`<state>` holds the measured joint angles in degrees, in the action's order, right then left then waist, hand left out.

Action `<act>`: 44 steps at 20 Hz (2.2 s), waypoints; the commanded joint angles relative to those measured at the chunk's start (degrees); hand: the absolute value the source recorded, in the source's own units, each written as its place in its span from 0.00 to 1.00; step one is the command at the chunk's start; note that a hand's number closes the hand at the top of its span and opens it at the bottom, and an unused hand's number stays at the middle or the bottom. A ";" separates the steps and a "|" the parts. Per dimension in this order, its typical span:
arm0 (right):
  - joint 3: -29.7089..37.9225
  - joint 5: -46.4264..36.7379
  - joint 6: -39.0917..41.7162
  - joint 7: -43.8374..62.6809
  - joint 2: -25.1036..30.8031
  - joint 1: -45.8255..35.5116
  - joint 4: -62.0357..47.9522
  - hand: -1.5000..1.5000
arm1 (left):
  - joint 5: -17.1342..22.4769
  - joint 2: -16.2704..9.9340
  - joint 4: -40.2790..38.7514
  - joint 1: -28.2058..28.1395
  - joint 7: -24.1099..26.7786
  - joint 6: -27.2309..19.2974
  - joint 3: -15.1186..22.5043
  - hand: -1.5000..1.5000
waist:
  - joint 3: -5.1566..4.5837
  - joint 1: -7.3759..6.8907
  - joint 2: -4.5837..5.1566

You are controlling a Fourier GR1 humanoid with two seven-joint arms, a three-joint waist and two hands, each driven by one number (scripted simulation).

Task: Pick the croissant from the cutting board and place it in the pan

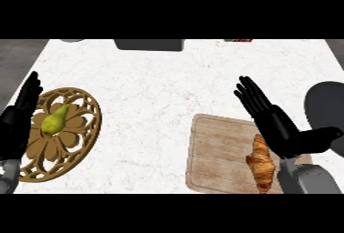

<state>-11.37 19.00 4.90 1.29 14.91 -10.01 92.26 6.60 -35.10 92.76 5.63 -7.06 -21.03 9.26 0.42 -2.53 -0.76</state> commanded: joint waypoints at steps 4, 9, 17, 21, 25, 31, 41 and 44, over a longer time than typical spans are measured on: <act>8.91 7.25 8.82 -4.92 4.59 -5.95 1.04 1.00 | 6.66 6.61 0.04 4.50 -3.54 1.17 -1.88 0.50 | -0.38 2.93 0.91; 18.21 -4.88 5.90 -11.96 17.12 3.37 1.87 1.00 | 12.19 10.84 -0.42 1.12 -2.67 2.20 -2.40 0.50 | -0.37 6.15 0.55; 26.70 -13.69 12.62 -29.52 26.96 20.18 1.51 0.00 | 14.16 10.93 -0.18 2.05 -3.86 5.32 -3.69 0.50 | -0.38 3.84 0.60; 26.12 -20.22 12.04 -31.81 28.42 20.21 4.40 0.00 | 12.66 11.92 0.27 3.30 -5.26 5.08 -2.76 0.50 | -0.41 3.09 0.60; 22.25 -23.20 12.71 -21.16 29.59 14.88 9.95 0.00 | 12.62 13.74 -5.16 3.67 -0.88 7.83 -3.63 0.50 | -0.50 2.69 0.77; 13.49 -34.30 14.24 -10.06 32.96 7.85 12.59 0.00 | 10.96 14.38 -4.85 7.17 -3.21 5.93 -3.49 0.50 | -0.48 1.78 0.93; 0.47 -40.43 30.61 2.50 36.91 3.36 14.51 0.00 | 12.44 13.36 -6.49 6.79 -2.38 9.62 -6.33 0.50 | -0.50 1.88 0.97; -0.46 -42.85 32.17 4.66 33.79 4.85 17.99 0.00 | 11.53 14.65 -5.84 3.88 -0.28 10.29 -6.94 0.50 | -0.45 2.41 0.75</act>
<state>-9.35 -21.66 33.34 2.53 50.42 -4.61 107.98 18.02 -20.63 88.18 10.48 -9.37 -12.43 4.26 -0.05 -0.49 0.08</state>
